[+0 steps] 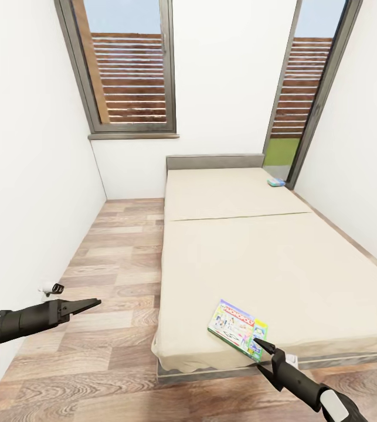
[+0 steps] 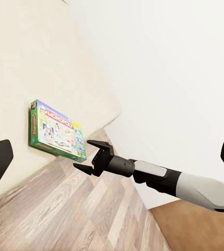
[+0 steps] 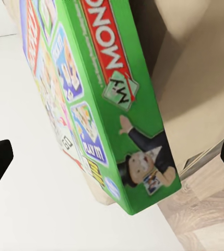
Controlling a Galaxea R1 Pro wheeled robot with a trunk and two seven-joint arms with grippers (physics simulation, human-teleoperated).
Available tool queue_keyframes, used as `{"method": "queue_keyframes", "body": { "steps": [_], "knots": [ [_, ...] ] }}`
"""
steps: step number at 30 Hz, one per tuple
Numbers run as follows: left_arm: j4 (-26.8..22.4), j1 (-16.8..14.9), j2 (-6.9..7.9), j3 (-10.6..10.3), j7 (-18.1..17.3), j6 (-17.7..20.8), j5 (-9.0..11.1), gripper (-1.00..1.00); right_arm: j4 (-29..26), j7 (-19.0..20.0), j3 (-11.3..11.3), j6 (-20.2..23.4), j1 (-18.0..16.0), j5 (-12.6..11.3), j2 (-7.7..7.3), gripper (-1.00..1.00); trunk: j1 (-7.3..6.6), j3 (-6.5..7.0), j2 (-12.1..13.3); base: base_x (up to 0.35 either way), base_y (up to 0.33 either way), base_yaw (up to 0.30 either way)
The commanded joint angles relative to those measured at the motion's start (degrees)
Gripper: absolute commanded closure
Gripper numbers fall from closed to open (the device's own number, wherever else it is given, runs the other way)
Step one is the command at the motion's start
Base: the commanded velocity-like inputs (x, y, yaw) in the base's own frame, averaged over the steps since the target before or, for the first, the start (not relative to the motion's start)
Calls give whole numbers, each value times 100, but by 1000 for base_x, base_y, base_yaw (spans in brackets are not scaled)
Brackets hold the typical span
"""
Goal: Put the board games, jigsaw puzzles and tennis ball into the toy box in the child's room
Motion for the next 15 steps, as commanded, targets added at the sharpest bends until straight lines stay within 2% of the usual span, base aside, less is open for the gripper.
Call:
{"method": "queue_keyframes", "body": {
  "steps": [1,15],
  "knots": [
    [0,-3,1,0,-25,61,-6,-100,1,9,-26,31,-4,0,2,-100,-1,-5,-2,0,-3,0],
    [0,-3,4,0,-25,61,-6,-100,1,7,-26,35,-4,-6,5,-100,-1,-5,-2,0,-1,0]
  ]
}}
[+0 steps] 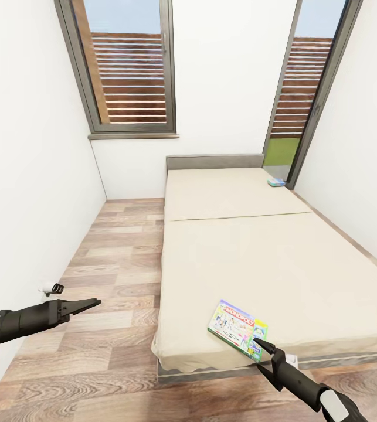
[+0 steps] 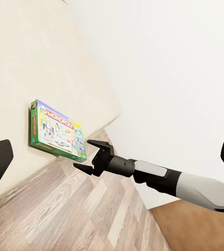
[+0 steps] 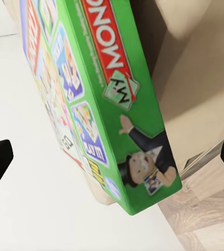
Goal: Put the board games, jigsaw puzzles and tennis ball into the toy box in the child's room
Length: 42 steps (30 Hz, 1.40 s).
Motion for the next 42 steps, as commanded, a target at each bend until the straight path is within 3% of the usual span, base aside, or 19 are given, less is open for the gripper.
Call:
{"method": "queue_keyframes", "body": {
  "steps": [1,42],
  "knots": [
    [1,-3,1,0,-25,61,-6,-100,3,9,-26,31,-4,-1,0,-100,-1,-5,-2,0,0,0],
    [0,-3,-1,0,-25,61,-6,-100,4,5,-26,26,-4,3,0,-100,-1,-5,-2,2,0,0]
  ]
}}
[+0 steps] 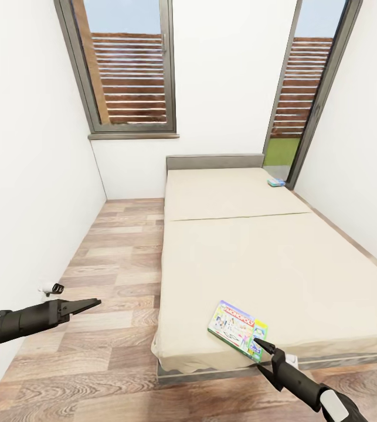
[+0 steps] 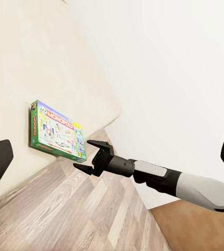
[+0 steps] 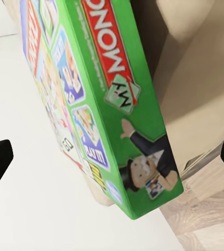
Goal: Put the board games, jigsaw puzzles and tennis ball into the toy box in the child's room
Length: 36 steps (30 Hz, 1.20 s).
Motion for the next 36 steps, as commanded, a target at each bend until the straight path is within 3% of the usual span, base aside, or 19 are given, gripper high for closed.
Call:
{"method": "queue_keyframes", "body": {
  "steps": [1,36],
  "knots": [
    [0,-4,1,0,-25,61,-6,-100,3,10,-26,32,-5,0,0,-100,0,-5,-2,61,0,0],
    [0,-3,0,0,-25,61,-6,-100,1,-1,-26,79,-5,-7,0,-100,0,-5,-2,6,0,0]
  ]
}}
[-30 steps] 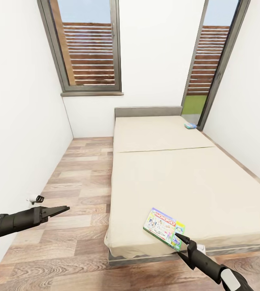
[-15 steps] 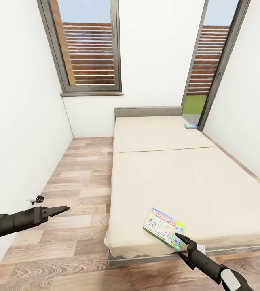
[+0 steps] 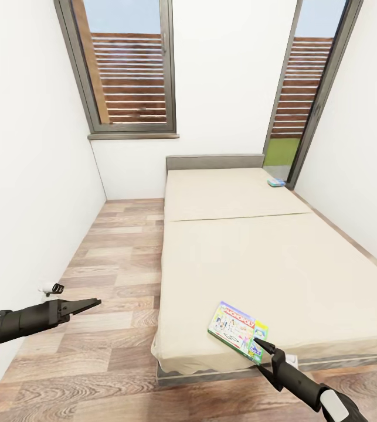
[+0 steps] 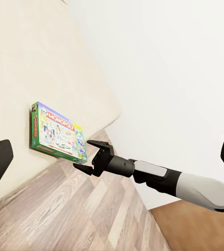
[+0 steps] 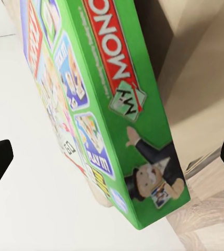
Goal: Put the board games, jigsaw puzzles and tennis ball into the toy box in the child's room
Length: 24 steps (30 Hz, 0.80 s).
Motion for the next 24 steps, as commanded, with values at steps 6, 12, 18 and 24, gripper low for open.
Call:
{"method": "queue_keyframes", "body": {
  "steps": [6,12,18,24],
  "knots": [
    [-1,-2,1,0,-25,61,-6,-100,5,-36,-23,36,-78,5,0,-100,-1,-5,-2,0,0,0],
    [-1,-2,1,0,-25,61,-6,-100,6,-64,-19,42,-134,15,5,-100,-1,-5,-2,0,0,0],
    [1,-4,1,0,-25,61,-6,-100,6,-65,-18,66,-143,17,6,-100,-1,-5,-2,0,0,0],
    [4,-3,1,0,-25,61,-6,-100,6,-63,-8,71,-145,18,6,-100,-1,-5,-2,0,0,0]
  ]
}}
